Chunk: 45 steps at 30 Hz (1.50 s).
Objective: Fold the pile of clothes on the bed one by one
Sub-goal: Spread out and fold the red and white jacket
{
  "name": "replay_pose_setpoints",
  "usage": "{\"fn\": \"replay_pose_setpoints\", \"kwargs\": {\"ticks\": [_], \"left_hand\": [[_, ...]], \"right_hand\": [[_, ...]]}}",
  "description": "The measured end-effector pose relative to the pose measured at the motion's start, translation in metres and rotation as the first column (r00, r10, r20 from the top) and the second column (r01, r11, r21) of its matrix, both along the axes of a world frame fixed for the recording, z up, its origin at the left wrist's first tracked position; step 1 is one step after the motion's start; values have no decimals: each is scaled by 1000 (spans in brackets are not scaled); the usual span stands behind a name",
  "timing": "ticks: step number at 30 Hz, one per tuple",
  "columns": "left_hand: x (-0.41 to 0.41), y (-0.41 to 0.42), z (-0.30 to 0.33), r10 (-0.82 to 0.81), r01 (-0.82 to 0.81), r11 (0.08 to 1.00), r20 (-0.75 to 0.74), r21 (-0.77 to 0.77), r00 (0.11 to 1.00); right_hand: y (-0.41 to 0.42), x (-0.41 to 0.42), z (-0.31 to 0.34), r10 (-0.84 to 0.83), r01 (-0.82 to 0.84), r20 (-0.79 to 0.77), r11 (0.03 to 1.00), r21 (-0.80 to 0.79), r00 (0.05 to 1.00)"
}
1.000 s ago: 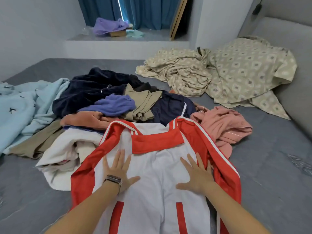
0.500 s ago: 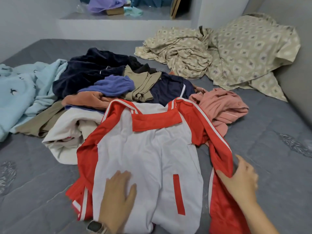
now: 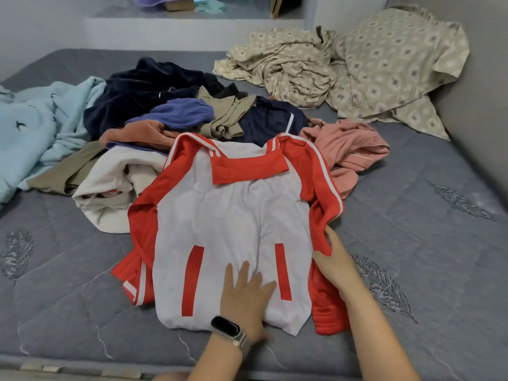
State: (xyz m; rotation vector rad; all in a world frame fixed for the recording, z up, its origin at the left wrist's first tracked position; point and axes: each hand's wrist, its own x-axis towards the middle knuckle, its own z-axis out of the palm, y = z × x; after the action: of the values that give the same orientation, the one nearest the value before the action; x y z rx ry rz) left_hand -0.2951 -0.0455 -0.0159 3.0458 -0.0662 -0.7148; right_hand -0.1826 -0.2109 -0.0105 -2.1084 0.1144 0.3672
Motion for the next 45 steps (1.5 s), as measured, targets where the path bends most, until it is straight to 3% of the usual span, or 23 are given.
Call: {"fn": "replay_pose_setpoints", "kwargs": {"ticks": [3, 6, 9, 12, 14, 16, 18, 19, 20, 22, 23, 24, 25, 27, 28, 29, 31, 33, 35, 38, 40, 41, 45], "left_hand": [[5, 5, 1, 130, -128, 991, 174, -26, 976], [15, 17, -1, 216, -186, 974, 296, -128, 930], [7, 34, -7, 191, -140, 973, 299, -183, 935], [-6, 52, -10, 130, -61, 959, 241, -275, 962], [-14, 61, -10, 261, -109, 890, 298, -442, 918], [-19, 68, -13, 486, -223, 813, 415, -538, 769], [-31, 77, -12, 722, -448, 686, 457, -574, 520], [-40, 83, -10, 826, -565, 563, 385, -604, 412], [-49, 88, -5, 905, -657, 420, 240, -626, 351], [-63, 92, 3, 920, -746, 102, -222, -658, 322], [-67, 89, 6, 823, -743, -66, -457, -666, 336], [-70, 84, 6, 733, -732, -150, -571, -665, 369], [-72, 81, 4, 690, -707, -145, -582, -693, 429], [-74, 78, 1, 699, -634, -10, -459, -773, 549], [-75, 77, 3, 698, -602, 45, -406, -797, 590], [-76, 77, 7, 684, -580, 65, -387, -812, 619], [-78, 75, 12, 643, -523, 66, -365, -850, 673], [-81, 72, 16, 667, -423, -12, -323, -906, 672], [-81, 71, 22, 709, -287, -223, -357, -932, 609], [-79, 80, 31, 641, -92, -621, -572, -778, 512], [-82, 92, 30, 554, 5, -764, -653, -645, 517], [-83, 100, 27, 529, 35, -796, -665, -605, 527], [-87, 108, 27, 422, 8, -857, -692, -515, 586]], "right_hand": [[-5, -13, 2, -42, 29, -106, 992, -126, 994], [0, -33, -5, 74, -162, -338, 957, -240, 938], [11, -45, -6, 213, -230, -386, 973, 1, 898], [23, -51, -13, 208, -161, -290, 971, 177, 934], [26, -48, -18, 133, -66, -240, 960, 270, 962], [26, -43, -19, 17, 68, -212, 921, 384, 977], [24, -40, -14, -157, 241, -195, 794, 558, 968], [22, -40, -8, -251, 326, -209, 695, 641, 945], [18, -40, -5, -306, 382, -243, 574, 724, 921], [7, -41, 2, -231, 364, -294, 375, 853, 927], [2, -43, 1, -111, 283, -260, 369, 885, 959], [-2, -49, 0, 25, 158, -193, 470, 868, 981], [-4, -59, 1, 173, -32, -97, 620, 784, 980], [0, -74, -13, 371, -345, 27, 831, 436, 928], [1, -77, -18, 370, -368, 51, 881, 297, 928], [1, -76, -21, 318, -324, 68, 907, 269, 946], [-3, -75, -20, 171, -178, 53, 917, 356, 984], [-3, -74, -18, 80, -19, -82, 822, 570, 993], [-2, -73, -11, 22, 136, -189, 614, 778, 982], [-12, -63, -1, -101, 302, -287, 207, 931, 953], [-20, -56, -3, -152, 319, -300, 119, 940, 942], [-21, -58, -2, -162, 312, -285, 180, 933, 945], [-3, -71, -13, -34, 139, -157, 674, 726, 987]]}}
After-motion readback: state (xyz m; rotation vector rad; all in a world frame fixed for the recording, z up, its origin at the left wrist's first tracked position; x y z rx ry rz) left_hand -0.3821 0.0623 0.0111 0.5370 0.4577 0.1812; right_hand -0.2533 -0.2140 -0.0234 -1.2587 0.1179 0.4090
